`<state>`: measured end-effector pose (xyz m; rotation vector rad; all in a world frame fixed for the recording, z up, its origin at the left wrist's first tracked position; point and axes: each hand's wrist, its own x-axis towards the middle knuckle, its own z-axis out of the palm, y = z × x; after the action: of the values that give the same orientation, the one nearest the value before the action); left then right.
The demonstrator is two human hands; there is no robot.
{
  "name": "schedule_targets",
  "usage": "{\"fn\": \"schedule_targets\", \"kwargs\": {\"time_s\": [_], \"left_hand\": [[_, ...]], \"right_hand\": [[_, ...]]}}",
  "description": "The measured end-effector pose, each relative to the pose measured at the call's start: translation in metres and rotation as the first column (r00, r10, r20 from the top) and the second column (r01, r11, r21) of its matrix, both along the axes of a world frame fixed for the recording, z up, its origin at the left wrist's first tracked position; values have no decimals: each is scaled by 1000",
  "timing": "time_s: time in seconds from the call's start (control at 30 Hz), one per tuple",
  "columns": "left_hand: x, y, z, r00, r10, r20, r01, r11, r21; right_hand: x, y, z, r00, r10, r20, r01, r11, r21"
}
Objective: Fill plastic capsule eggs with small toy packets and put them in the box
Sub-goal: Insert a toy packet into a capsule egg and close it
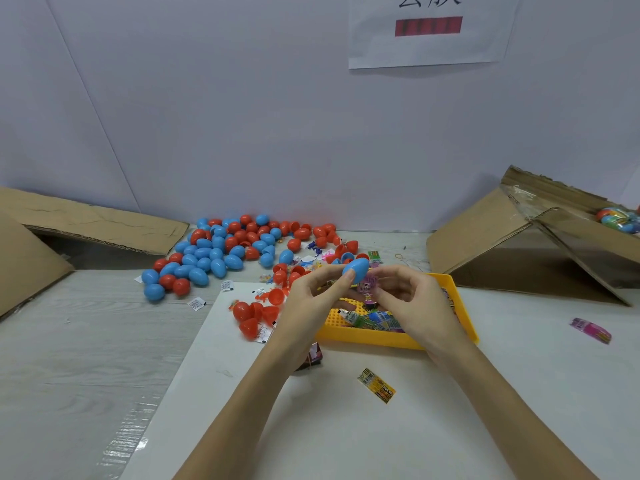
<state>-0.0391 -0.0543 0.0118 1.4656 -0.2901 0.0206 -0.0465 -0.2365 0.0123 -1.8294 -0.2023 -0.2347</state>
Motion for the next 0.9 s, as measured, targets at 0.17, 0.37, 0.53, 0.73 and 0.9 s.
{"fn": "schedule_targets", "kwargs": {"time_s": [0.17, 0.37, 0.53, 0.73, 0.9], "left_hand": [[-2, 1, 1, 999, 38, 14, -39, 996, 82], [-2, 1, -1, 999, 43, 4, -43, 995, 87], [-1, 0, 1, 999, 40, 2, -40, 997, 71], [-3, 3, 3, 996, 66, 63, -73, 991, 113], [-4, 4, 4, 994, 48, 98, -66, 980, 188]], "right_hand": [[2, 0, 2, 998, 64, -25, -64, 998, -10], [2, 3, -2, 1000, 10, -23, -8, 998, 65], [3, -1, -5, 998, -18, -67, 23, 997, 74], [0, -4, 4, 993, 55, -103, -61, 996, -61], [-4, -4, 10, 978, 139, -157, -162, 976, -146]]}}
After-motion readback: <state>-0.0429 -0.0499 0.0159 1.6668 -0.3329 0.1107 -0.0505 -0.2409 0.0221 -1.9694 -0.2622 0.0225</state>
